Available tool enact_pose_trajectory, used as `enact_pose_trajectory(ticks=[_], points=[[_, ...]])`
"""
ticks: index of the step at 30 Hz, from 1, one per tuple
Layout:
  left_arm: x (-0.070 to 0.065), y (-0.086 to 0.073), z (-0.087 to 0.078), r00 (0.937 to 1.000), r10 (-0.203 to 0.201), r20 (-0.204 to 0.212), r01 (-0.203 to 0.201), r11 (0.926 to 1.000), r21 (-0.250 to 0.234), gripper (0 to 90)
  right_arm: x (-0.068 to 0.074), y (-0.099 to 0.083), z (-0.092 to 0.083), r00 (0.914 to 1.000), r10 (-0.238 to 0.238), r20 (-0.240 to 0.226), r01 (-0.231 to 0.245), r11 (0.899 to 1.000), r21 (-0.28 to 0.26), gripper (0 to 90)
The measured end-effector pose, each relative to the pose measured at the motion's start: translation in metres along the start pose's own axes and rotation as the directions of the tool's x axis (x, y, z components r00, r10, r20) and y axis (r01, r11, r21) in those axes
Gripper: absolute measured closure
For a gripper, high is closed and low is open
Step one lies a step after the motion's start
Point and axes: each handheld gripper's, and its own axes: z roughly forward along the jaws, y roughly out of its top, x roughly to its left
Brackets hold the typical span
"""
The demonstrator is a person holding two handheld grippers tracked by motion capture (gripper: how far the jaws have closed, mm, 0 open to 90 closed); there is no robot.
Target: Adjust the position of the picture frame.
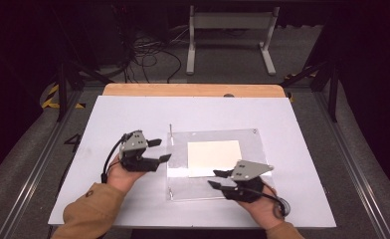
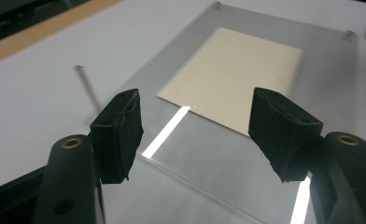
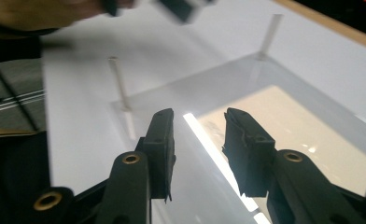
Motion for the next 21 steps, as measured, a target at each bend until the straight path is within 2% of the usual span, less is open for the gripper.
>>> enact_pose_trajectory(ticks=[1,3,4,6,8,11,12,14,17,18,21], points=[[-0.006,-0.003,-0.002,0.9995,0.001,0.031,-0.002,0.9999,0.015,35.2,-0.005,-0.002,-0.006,0.9998,0.007,0.019,-0.007,1.0,-0.003,62.1],[-0.02,-0.01,-0.007,0.998,0.018,0.06,-0.02,0.9994,0.028,35.2,-0.018,-0.009,-0.019,0.9973,0.032,0.066,-0.032,0.999,-0.012,62.5],[-0.025,-0.012,-0.009,0.9969,0.019,0.077,-0.021,0.9994,0.028,35.1,-0.026,-0.013,-0.027,0.9941,0.045,0.099,-0.045,0.999,-0.008,62.7],[-0.033,-0.017,-0.016,0.9938,0.015,0.11,-0.017,0.9998,0.014,34.6,-0.038,-0.02,-0.037,0.9891,0.071,0.128,-0.07,0.997,-0.018,62.8],[-0.04,-0.02,-0.024,0.9881,0.035,0.15,-0.035,0.9994,-0.004,33.5,-0.051,-0.029,-0.046,0.9806,0.108,0.164,-0.105,0.994,-0.027,63.4],[-0.048,-0.026,-0.027,0.9768,0.051,0.208,-0.052,0.9987,-0.001,32.7,-0.063,-0.039,-0.055,0.9688,0.152,0.196,-0.149,0.988,-0.033,63.7],[-0.051,-0.028,-0.025,0.9738,0.059,0.22,-0.062,0.9981,0.004,32.8,-0.067,-0.042,-0.057,0.9641,0.158,0.213,-0.157,0.987,-0.023,63.7],[-0.054,-0.032,-0.018,0.9662,0.05,0.253,-0.061,0.9974,0.037,36.7,-0.074,-0.049,-0.06,0.9538,0.177,0.243,-0.18,0.984,-0.009,63.8],[-0.057,-0.038,-0.001,0.9627,0.059,0.264,-0.087,0.9917,0.095,38.3,-0.081,-0.057,-0.062,0.9445,0.201,0.26,-0.206,0.979,-0.008,63.7],[-0.058,-0.038,0.002,0.9614,0.064,0.268,-0.094,0.9903,0.103,40.9,-0.084,-0.06,-0.062,0.9399,0.208,0.271,-0.217,0.976,0.003,63.6],[-0.062,-0.039,0.014,0.9598,0.086,0.267,-0.126,0.9825,0.137,47.6,-0.088,-0.065,-0.062,0.934,0.219,0.282,-0.231,0.973,0.011,63.4]])
